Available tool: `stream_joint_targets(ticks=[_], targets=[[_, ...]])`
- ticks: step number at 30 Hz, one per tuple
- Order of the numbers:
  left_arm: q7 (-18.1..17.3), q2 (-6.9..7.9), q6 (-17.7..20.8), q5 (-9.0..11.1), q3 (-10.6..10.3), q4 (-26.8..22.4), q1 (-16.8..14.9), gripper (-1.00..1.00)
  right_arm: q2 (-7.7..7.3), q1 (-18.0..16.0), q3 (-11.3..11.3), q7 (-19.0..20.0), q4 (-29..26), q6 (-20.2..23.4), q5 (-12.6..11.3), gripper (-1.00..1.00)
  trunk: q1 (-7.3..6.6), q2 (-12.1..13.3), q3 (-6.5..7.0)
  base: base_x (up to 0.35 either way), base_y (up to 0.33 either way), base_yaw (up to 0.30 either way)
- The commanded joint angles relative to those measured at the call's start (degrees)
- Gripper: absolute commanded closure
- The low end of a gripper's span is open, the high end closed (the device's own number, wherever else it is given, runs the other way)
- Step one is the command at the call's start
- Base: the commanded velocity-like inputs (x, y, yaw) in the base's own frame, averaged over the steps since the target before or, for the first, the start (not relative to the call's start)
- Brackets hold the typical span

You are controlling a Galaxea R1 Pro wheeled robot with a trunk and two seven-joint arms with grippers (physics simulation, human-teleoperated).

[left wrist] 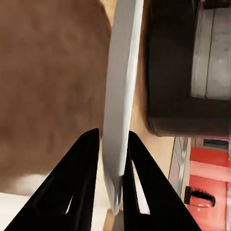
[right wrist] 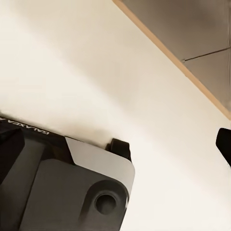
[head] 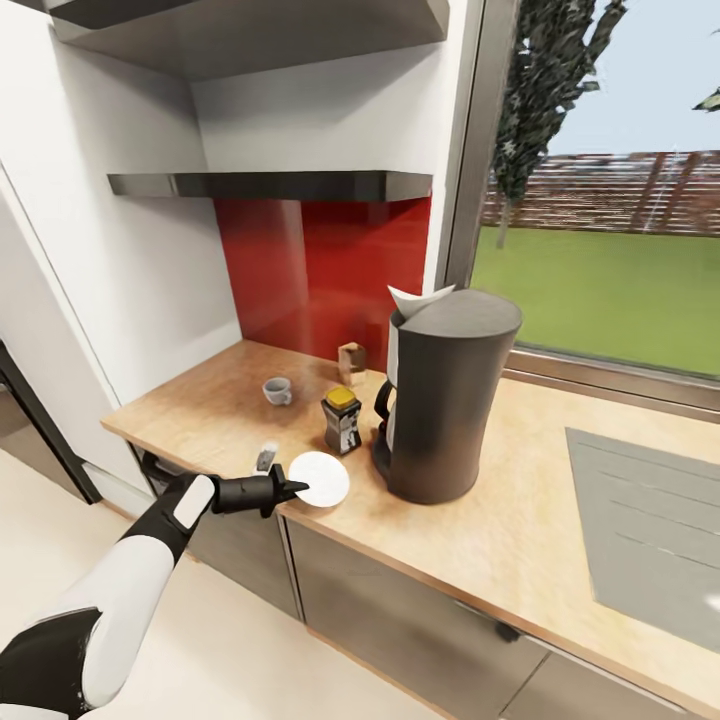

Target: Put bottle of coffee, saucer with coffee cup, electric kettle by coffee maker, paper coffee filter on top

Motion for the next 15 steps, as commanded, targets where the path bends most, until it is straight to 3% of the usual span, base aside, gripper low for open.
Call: stream_joint_targets(ticks=[1,15], targets=[[-0.12,-0.1,0.13,-0.63,0.28,-0.02,-0.04,1.0,0.01,-0.04,0.47,0.13,-0.01,0.11,-0.6,-1.0,0.03,-0.05,-0.07,0.249,0.0,0.0],[-0.12,-0.13,0.15,-0.31,0.29,-0.02,-0.04,1.0,-0.01,-0.04,0.47,0.13,-0.01,0.12,-0.6,-1.0,0.03,-0.05,-0.07,0.079,0.0,0.0]])
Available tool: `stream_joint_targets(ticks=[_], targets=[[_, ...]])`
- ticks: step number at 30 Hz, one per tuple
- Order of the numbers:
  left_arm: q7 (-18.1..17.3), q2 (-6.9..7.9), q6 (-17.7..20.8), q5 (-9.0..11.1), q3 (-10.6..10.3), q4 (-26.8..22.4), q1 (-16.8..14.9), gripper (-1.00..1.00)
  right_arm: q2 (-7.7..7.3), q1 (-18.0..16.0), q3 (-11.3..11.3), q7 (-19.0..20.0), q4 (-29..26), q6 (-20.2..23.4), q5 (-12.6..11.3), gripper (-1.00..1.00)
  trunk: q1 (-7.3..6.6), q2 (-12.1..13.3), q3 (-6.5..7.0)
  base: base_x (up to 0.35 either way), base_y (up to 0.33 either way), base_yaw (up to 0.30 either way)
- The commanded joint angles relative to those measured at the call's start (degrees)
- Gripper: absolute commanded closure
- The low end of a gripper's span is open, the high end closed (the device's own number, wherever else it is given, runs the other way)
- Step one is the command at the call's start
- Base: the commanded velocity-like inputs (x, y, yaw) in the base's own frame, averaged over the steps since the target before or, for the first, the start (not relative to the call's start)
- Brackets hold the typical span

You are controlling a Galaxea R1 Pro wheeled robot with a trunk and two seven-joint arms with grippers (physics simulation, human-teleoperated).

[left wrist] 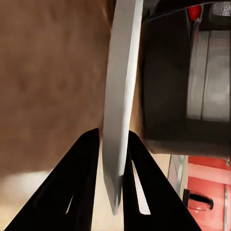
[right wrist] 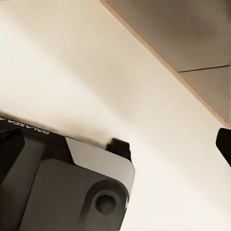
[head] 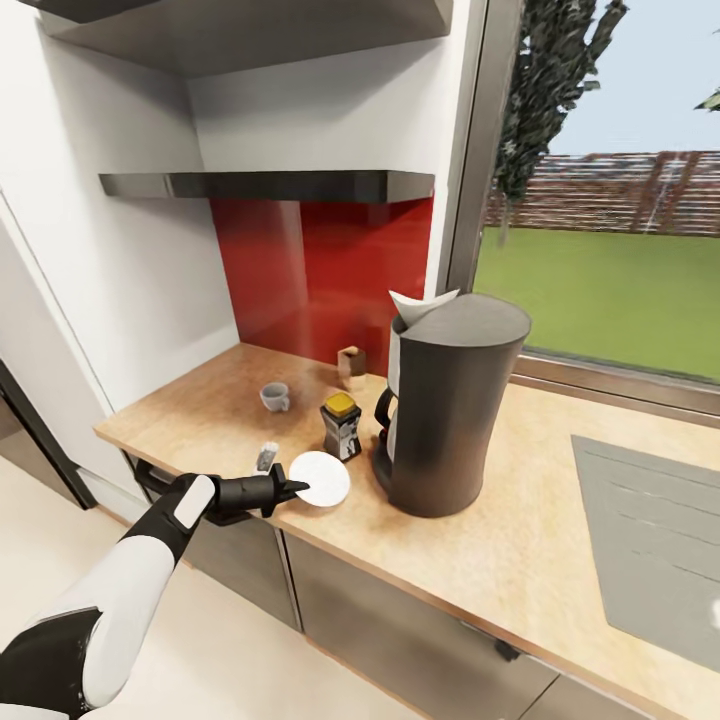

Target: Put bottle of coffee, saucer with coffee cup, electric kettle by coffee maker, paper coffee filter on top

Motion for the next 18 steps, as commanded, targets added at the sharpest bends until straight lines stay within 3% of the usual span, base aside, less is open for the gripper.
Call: stream_joint_targets(ticks=[1,6,7,18], targets=[[-0.09,-0.05,0.12,-0.59,0.27,-0.02,-0.04,1.0,0.01,-0.04,0.47,0.12,-0.01,0.1,-0.6,-1.0,0.01,-0.06,-0.07,0.023,0.0,0.0],[-0.09,-0.19,0.19,-0.62,0.19,-0.02,-0.04,1.0,0.0,-0.04,0.47,0.12,-0.01,0.1,-0.6,-1.0,0.01,-0.06,-0.07,0.007,0.0,0.0],[-0.09,-0.24,0.19,-0.65,0.19,-0.04,-0.04,-1.0,-0.02,-0.04,0.47,0.12,-0.01,0.1,-0.6,-1.0,0.01,-0.06,-0.07,0.0,0.0,0.0],[-0.09,-0.22,0.2,-0.27,0.32,-0.07,-0.04,-1.0,-0.04,-0.04,0.47,0.12,-0.01,0.1,-0.6,-1.0,0.01,-0.06,-0.07,0.0,0.0,0.0]])
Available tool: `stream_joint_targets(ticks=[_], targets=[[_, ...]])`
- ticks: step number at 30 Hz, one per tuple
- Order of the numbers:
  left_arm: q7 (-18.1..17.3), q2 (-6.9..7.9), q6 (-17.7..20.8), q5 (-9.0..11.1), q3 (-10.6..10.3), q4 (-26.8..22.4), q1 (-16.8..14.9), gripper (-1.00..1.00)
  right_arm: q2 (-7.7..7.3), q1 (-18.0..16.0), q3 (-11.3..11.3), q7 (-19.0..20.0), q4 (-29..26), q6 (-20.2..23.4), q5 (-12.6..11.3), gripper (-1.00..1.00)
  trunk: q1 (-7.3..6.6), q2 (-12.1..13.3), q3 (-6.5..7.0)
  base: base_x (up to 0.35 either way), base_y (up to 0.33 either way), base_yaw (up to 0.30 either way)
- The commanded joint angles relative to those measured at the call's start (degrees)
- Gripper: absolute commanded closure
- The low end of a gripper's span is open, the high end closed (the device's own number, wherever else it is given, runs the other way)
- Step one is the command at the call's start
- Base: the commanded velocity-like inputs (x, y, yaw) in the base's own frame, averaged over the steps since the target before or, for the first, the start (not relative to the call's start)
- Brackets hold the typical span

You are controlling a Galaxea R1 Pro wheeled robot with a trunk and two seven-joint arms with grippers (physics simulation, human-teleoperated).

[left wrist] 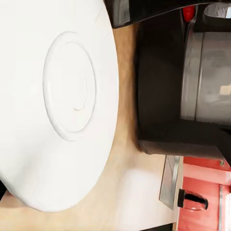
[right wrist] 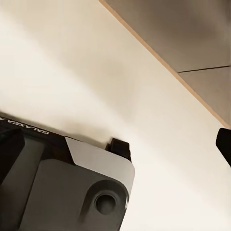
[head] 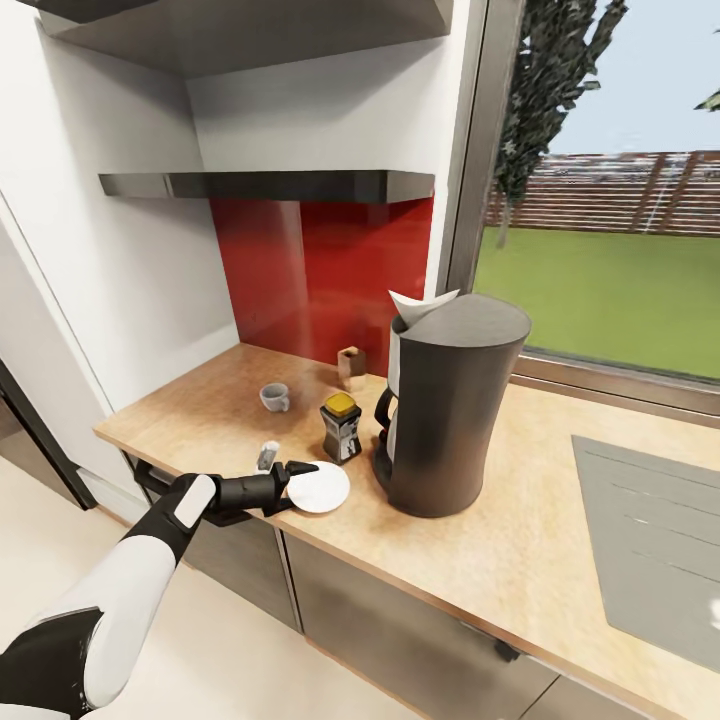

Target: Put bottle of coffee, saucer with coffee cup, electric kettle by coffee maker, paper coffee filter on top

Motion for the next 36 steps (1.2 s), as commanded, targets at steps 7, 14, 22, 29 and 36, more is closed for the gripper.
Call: stream_joint_targets(ticks=[7,14,22,29,36], targets=[[-0.3,0.05,-0.12,-1.45,0.26,0.0,-0.04,-1.0,0.02,-0.04,0.47,0.12,-0.01,0.11,-0.6,-1.0,0.01,-0.05,-0.08,-0.008,0.003,0.0],[-0.3,0.07,-0.12,-1.59,0.26,0.03,-0.04,-1.0,0.03,-0.04,0.47,0.12,-0.01,0.11,-0.6,-1.0,0.01,-0.05,-0.08,-0.229,0.169,0.0],[-0.3,0.07,-0.12,-1.59,0.26,0.02,-0.04,-1.0,0.04,-0.04,0.47,0.12,-0.01,0.11,-0.6,-1.0,0.01,-0.05,-0.08,-0.271,0.212,0.0],[-0.3,0.11,-0.08,-1.47,0.26,0.01,-0.04,-1.0,0.04,-0.04,0.47,0.13,-0.01,0.11,-0.6,-1.0,0.01,-0.05,-0.08,-0.263,0.206,0.0],[-0.41,0.66,-0.08,-1.33,0.32,0.03,1.74,-1.0,-0.02,-0.04,0.47,0.12,-0.01,0.11,-0.6,-1.0,0.01,-0.05,-0.08,-0.05,0.04,0.0]])
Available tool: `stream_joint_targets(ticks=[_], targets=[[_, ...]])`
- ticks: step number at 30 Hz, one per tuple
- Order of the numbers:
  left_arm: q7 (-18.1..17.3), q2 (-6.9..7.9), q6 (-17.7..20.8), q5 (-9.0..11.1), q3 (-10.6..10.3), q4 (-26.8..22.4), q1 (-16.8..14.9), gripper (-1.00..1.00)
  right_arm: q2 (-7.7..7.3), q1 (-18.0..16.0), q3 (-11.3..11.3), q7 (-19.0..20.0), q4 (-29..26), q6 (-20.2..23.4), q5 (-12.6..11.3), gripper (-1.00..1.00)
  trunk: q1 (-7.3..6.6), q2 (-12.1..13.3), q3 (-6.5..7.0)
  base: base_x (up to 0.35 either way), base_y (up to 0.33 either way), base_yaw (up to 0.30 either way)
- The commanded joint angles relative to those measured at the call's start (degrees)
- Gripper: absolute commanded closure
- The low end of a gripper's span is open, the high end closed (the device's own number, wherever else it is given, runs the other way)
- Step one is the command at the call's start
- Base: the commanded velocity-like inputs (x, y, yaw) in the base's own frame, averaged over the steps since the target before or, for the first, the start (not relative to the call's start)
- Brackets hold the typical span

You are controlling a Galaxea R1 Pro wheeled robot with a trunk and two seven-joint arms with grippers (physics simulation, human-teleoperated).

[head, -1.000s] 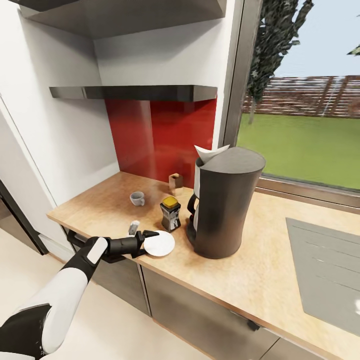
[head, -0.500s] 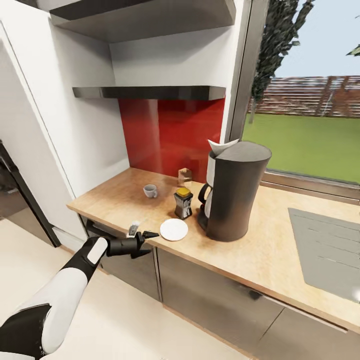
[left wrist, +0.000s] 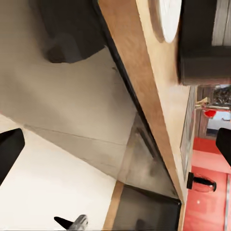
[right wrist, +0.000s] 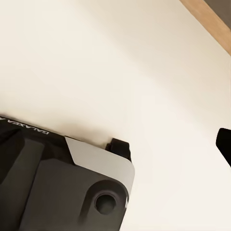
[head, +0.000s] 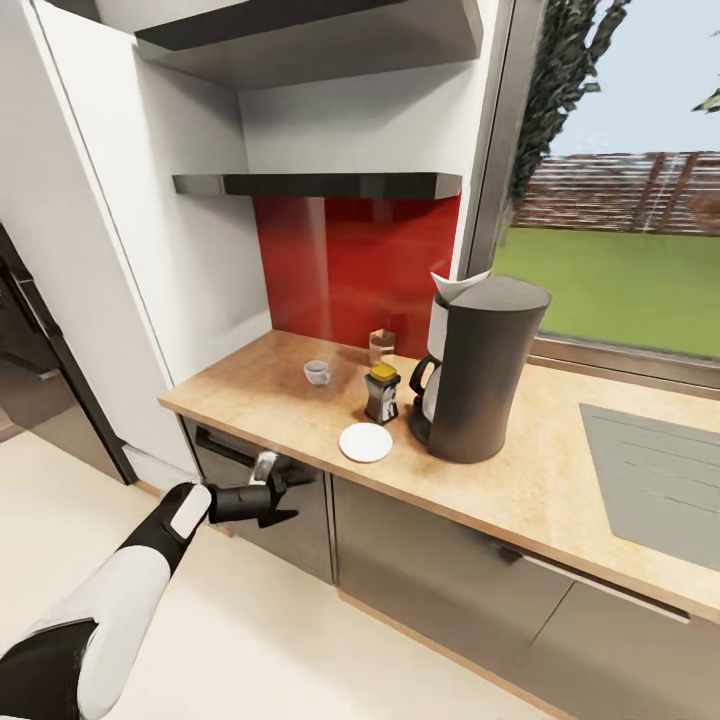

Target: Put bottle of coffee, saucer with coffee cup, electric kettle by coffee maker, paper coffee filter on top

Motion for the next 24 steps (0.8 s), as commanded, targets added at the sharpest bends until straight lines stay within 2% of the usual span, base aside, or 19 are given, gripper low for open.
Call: stream_joint_targets(ticks=[1,5,6,10,11,15,16,19,22,23,24], targets=[[-0.38,0.03,0.33,-0.09,0.36,-0.11,0.82,-1.0,-0.01,-0.04,0.47,0.12,-0.01,0.12,-0.58,-1.0,0.01,-0.06,-0.06,-0.004,0.003,0.0],[-0.43,0.45,0.11,-0.61,0.38,-0.3,3.79,-1.0,-0.12,-0.04,0.44,0.12,0.0,0.14,-0.52,-1.0,0.01,-0.06,-0.06,-0.001,0.0,0.0],[-0.49,1.03,-0.15,-0.86,0.2,-0.52,6.53,-1.0,-0.11,-0.04,0.45,0.12,-0.01,0.12,-0.51,-1.0,0.01,-0.06,-0.06,0.0,0.0,0.0],[-0.65,2.26,-1.61,-1.02,-0.27,-0.82,11.1,-1.0,-0.09,-0.04,0.46,0.12,-0.01,0.17,-0.51,-1.0,0.01,-0.06,-0.06,0.0,0.0,0.0],[-0.67,2.49,-2.81,-1.43,-0.38,-0.87,13.17,-1.0,-0.06,-0.04,0.46,0.15,-0.01,0.18,-0.51,-1.0,0.01,-0.06,-0.06,0.0,0.0,0.0],[-0.65,2.67,-7.34,-3.72,-0.47,-0.75,16.91,-1.0,0.03,-0.04,0.47,0.12,-0.06,0.18,-0.53,-1.0,0.01,-0.06,-0.06,0.0,0.0,0.0],[-0.59,2.66,-11.55,-6.1,-0.49,-0.34,19.04,-1.0,0.05,-0.04,0.47,0.12,-0.08,0.17,-0.57,-1.0,0.01,-0.06,-0.06,0.0,0.0,0.0],[-0.53,2.61,-16.45,-8.9,-0.48,-0.07,21.04,-1.0,0.06,-0.04,0.47,0.12,-0.09,0.17,-0.59,-1.0,0.01,-0.06,-0.06,0.0,0.0,0.0],[-0.45,2.39,-23.76,-13.24,-0.43,0.12,23.98,-1.0,-0.01,-0.04,0.44,0.0,-0.07,0.16,-0.54,-1.0,0.01,-0.06,-0.06,0.0,0.0,0.0],[-0.44,2.28,-26.88,-15.32,-0.42,0.2,25.36,-1.0,-0.16,-0.04,0.46,-0.03,-0.04,0.15,-0.49,-1.0,0.01,-0.06,-0.06,0.0,0.0,0.0],[-0.42,2.14,-32.54,-20.92,-0.41,1.7,28.68,-1.0,-0.48,-0.04,0.47,-0.05,0.05,0.01,-0.35,-1.0,0.01,-0.06,-0.06,0.0,0.0,0.0]])
